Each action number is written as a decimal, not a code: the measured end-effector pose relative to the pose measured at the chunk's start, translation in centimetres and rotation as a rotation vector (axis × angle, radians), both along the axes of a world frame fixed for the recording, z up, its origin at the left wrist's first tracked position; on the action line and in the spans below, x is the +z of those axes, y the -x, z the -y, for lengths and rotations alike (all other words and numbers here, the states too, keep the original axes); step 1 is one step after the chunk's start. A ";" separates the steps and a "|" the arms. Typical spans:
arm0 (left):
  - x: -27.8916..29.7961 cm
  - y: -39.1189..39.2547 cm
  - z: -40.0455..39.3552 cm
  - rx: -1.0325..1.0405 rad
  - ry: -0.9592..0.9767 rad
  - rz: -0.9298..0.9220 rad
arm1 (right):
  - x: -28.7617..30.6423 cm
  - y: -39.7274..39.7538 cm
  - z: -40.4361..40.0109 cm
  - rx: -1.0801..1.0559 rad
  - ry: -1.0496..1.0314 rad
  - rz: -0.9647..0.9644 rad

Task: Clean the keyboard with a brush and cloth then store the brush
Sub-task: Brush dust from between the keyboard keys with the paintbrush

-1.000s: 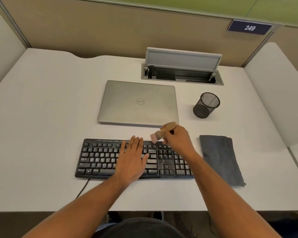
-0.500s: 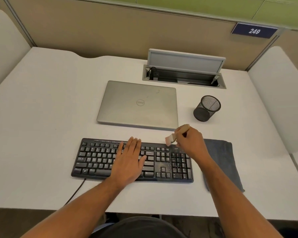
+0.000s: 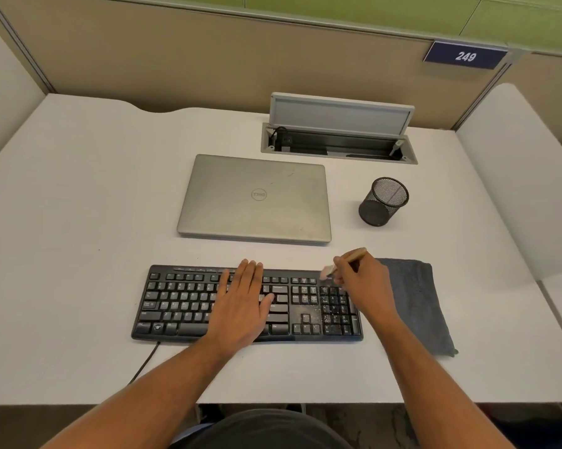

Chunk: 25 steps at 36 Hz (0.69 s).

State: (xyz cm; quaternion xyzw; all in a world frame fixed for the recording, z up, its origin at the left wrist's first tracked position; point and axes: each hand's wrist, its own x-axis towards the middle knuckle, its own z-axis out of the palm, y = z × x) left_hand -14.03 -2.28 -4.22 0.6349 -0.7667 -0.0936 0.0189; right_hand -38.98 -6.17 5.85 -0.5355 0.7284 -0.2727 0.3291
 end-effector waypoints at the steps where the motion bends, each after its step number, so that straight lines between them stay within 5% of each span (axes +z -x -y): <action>1: 0.0 0.0 0.0 0.001 0.002 -0.004 | -0.3 0.0 -0.3 0.027 -0.007 -0.047; 25: 0.0 0.1 -0.1 0.003 0.000 -0.007 | 0.6 -0.8 -1.1 0.113 -0.019 -0.104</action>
